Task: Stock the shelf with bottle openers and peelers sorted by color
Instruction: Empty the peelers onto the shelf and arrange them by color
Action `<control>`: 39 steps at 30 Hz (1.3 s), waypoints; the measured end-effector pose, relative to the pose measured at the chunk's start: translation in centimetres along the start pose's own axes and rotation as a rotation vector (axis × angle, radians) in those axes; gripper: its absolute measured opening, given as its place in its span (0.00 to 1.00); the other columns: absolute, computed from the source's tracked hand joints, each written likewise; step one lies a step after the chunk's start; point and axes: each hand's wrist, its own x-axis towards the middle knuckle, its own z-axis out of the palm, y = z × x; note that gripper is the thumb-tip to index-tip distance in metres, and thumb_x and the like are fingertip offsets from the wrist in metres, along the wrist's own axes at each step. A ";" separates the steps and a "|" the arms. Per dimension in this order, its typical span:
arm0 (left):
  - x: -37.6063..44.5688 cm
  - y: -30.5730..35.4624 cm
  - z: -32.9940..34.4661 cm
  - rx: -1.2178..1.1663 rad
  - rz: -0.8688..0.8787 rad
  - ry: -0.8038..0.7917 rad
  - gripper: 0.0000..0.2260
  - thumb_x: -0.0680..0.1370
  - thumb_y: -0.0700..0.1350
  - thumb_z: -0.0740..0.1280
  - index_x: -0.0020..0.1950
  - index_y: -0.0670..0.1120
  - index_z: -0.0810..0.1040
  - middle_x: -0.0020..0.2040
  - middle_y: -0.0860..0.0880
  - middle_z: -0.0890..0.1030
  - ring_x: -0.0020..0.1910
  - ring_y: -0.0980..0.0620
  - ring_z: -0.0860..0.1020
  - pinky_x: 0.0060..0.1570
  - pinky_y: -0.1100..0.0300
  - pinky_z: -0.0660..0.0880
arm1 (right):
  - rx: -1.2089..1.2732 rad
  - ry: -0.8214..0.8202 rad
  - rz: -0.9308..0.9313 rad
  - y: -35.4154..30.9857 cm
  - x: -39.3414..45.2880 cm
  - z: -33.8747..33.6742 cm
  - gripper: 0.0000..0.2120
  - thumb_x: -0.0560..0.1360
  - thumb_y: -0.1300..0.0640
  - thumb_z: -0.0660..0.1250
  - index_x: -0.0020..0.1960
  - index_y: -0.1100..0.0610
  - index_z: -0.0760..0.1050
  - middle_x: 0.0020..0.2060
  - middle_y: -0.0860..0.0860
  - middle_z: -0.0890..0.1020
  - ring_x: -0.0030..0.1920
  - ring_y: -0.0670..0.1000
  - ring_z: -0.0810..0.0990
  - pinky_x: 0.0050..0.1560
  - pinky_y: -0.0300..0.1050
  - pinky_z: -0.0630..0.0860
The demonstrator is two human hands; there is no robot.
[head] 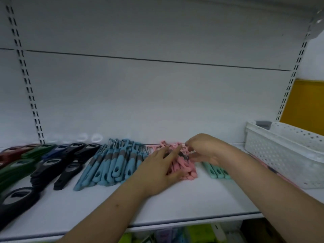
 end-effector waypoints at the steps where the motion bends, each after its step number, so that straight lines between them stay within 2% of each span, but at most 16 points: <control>1: 0.0 0.2 0.0 0.006 0.006 -0.019 0.38 0.76 0.73 0.53 0.79 0.62 0.40 0.80 0.50 0.55 0.77 0.50 0.56 0.75 0.50 0.58 | -0.073 -0.029 -0.020 0.2 -0.2 -0.1 0.06 0.80 0.65 0.61 0.52 0.63 0.76 0.47 0.59 0.80 0.47 0.57 0.80 0.57 0.52 0.79; 3: 0.0 0.6 0.1 0.036 0.012 -0.050 0.39 0.75 0.75 0.53 0.79 0.63 0.40 0.80 0.48 0.54 0.78 0.48 0.55 0.75 0.48 0.57 | -0.271 -0.064 -0.029 1.0 -0.4 0.2 0.10 0.78 0.64 0.60 0.49 0.64 0.80 0.45 0.62 0.84 0.42 0.59 0.82 0.50 0.53 0.80; 6: 0.3 0.6 0.4 0.072 0.011 -0.056 0.37 0.76 0.73 0.52 0.80 0.61 0.47 0.80 0.47 0.55 0.77 0.46 0.57 0.75 0.49 0.59 | -0.265 -0.022 -0.074 2.2 -0.2 0.5 0.12 0.73 0.66 0.60 0.44 0.60 0.83 0.38 0.58 0.86 0.32 0.53 0.83 0.39 0.50 0.81; 10: 0.4 0.8 0.2 0.027 0.012 -0.032 0.35 0.75 0.74 0.54 0.75 0.54 0.61 0.78 0.49 0.60 0.75 0.47 0.62 0.71 0.51 0.64 | -0.050 0.123 -0.092 4.4 0.2 -0.9 0.13 0.73 0.68 0.64 0.46 0.54 0.84 0.46 0.54 0.86 0.50 0.54 0.85 0.58 0.50 0.80; 12: 0.4 1.1 0.0 0.082 0.017 -0.046 0.42 0.72 0.77 0.51 0.76 0.51 0.61 0.79 0.48 0.57 0.77 0.46 0.57 0.75 0.49 0.58 | -0.255 0.275 -0.167 5.5 -0.7 -2.6 0.13 0.75 0.65 0.64 0.53 0.55 0.84 0.51 0.52 0.85 0.53 0.51 0.83 0.57 0.37 0.73; 13: 0.4 1.2 -0.1 0.117 0.021 -0.040 0.44 0.71 0.78 0.49 0.77 0.50 0.60 0.80 0.47 0.55 0.79 0.45 0.53 0.77 0.47 0.54 | -0.360 0.354 -0.197 6.1 -1.4 -3.7 0.13 0.76 0.63 0.63 0.56 0.56 0.83 0.53 0.52 0.85 0.55 0.51 0.82 0.55 0.35 0.72; 15: 0.7 1.8 -0.5 0.126 0.027 0.017 0.43 0.71 0.77 0.46 0.77 0.51 0.60 0.80 0.48 0.55 0.79 0.45 0.51 0.77 0.46 0.52 | -0.508 0.480 -0.201 7.6 -2.5 -6.1 0.12 0.78 0.60 0.62 0.57 0.58 0.82 0.55 0.55 0.84 0.57 0.56 0.80 0.56 0.41 0.74; 18: 2.0 4.0 -0.9 0.067 0.112 0.117 0.33 0.75 0.70 0.49 0.71 0.52 0.68 0.74 0.50 0.68 0.72 0.50 0.65 0.71 0.51 0.64 | -0.747 0.563 0.017 9.9 -4.2 -9.9 0.11 0.80 0.58 0.60 0.58 0.58 0.78 0.57 0.58 0.80 0.57 0.58 0.79 0.52 0.45 0.74; 20: 3.1 6.0 -0.2 0.032 0.203 0.071 0.30 0.76 0.67 0.49 0.69 0.51 0.70 0.68 0.51 0.73 0.65 0.52 0.70 0.65 0.54 0.69 | -0.897 0.527 0.178 11.5 -5.3 -11.4 0.11 0.81 0.59 0.60 0.60 0.58 0.76 0.60 0.57 0.79 0.59 0.56 0.79 0.53 0.45 0.74; 23: 4.5 9.2 2.1 0.116 0.301 -0.071 0.28 0.79 0.66 0.49 0.75 0.53 0.64 0.71 0.50 0.70 0.69 0.50 0.67 0.69 0.52 0.65 | -1.046 0.486 0.227 14.0 -6.7 -11.4 0.11 0.82 0.62 0.59 0.61 0.58 0.76 0.60 0.54 0.78 0.61 0.53 0.78 0.58 0.44 0.74; 26: 5.8 10.8 3.4 0.219 0.238 -0.199 0.29 0.81 0.66 0.49 0.78 0.53 0.58 0.75 0.46 0.65 0.72 0.45 0.64 0.72 0.48 0.62 | -1.109 0.485 0.224 15.7 -7.2 -10.9 0.10 0.81 0.62 0.61 0.58 0.57 0.78 0.57 0.53 0.79 0.58 0.52 0.79 0.53 0.42 0.74; 29: 5.9 10.7 3.4 0.224 0.203 -0.196 0.30 0.81 0.66 0.48 0.78 0.53 0.57 0.75 0.45 0.64 0.70 0.45 0.66 0.69 0.48 0.66 | -1.020 0.495 0.181 16.0 -7.4 -11.3 0.09 0.81 0.54 0.61 0.54 0.57 0.78 0.48 0.51 0.78 0.50 0.51 0.80 0.42 0.41 0.70; 31: 5.5 9.8 3.0 0.223 0.191 -0.187 0.31 0.80 0.67 0.47 0.79 0.53 0.54 0.77 0.46 0.62 0.72 0.46 0.66 0.70 0.49 0.66 | -0.935 0.537 0.149 15.9 -7.5 -11.3 0.11 0.80 0.51 0.61 0.51 0.57 0.77 0.40 0.49 0.73 0.43 0.51 0.76 0.40 0.41 0.68; 34: 5.0 7.8 1.8 0.198 0.154 -0.201 0.34 0.79 0.69 0.47 0.81 0.53 0.50 0.78 0.48 0.60 0.75 0.48 0.62 0.73 0.50 0.62 | -0.908 0.696 0.100 15.4 -7.2 -10.9 0.11 0.81 0.53 0.59 0.52 0.59 0.75 0.42 0.52 0.76 0.43 0.53 0.78 0.37 0.43 0.67; 37: 4.6 5.5 0.5 0.199 0.138 -0.243 0.37 0.78 0.71 0.49 0.81 0.51 0.51 0.79 0.48 0.60 0.76 0.48 0.61 0.75 0.52 0.58 | -0.946 0.809 -0.047 14.0 -6.8 -9.8 0.11 0.83 0.54 0.56 0.49 0.57 0.74 0.43 0.53 0.80 0.41 0.54 0.81 0.35 0.43 0.67; 39: 4.2 4.1 -0.1 0.213 0.146 -0.290 0.39 0.76 0.73 0.49 0.81 0.51 0.53 0.80 0.50 0.58 0.78 0.50 0.57 0.77 0.51 0.51 | -0.852 0.783 -0.200 12.6 -6.4 -8.5 0.13 0.83 0.52 0.56 0.44 0.55 0.72 0.38 0.52 0.78 0.36 0.53 0.76 0.34 0.44 0.68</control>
